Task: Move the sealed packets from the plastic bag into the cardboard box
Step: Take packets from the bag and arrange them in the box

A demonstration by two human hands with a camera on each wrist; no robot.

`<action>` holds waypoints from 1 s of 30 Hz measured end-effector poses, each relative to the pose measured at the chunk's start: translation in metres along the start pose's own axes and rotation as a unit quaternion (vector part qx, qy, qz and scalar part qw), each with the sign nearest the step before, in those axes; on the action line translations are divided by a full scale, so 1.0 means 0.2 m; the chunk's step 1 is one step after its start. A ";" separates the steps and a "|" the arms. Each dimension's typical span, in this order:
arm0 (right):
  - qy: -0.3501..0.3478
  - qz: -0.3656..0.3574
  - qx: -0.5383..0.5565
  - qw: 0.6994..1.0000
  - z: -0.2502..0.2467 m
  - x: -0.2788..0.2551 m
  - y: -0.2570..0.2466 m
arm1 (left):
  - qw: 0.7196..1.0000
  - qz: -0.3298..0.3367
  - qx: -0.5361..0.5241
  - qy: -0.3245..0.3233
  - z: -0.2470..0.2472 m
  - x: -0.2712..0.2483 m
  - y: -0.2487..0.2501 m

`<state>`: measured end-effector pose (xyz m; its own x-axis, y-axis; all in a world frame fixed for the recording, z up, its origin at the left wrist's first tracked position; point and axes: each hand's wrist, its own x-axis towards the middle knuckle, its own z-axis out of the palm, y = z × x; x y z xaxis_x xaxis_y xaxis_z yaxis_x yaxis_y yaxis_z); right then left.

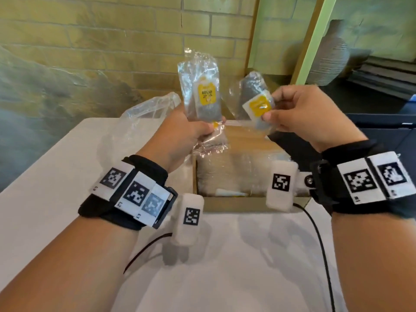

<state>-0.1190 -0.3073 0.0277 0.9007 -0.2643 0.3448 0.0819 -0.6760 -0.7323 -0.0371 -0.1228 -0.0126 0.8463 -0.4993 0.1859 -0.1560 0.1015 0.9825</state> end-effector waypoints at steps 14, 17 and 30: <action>-0.200 0.062 -0.286 0.935 0.11 0.00 0.02 | 1.000 0.006 0.007 0.002 -0.03 -0.01 0.02; -0.192 0.037 -0.266 0.944 0.10 -0.01 0.00 | 1.000 0.006 0.014 0.002 -0.03 -0.01 0.00; -0.047 0.035 0.060 0.996 0.24 -0.02 -0.09 | 0.999 0.028 -0.001 -0.040 0.01 -0.04 -0.02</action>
<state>-0.1040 -0.2614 0.0109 0.9415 -0.2386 0.2379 0.0628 -0.5693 -0.8197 -0.0442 -0.1204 -0.0172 0.7928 -0.5595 0.2416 -0.2022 0.1326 0.9703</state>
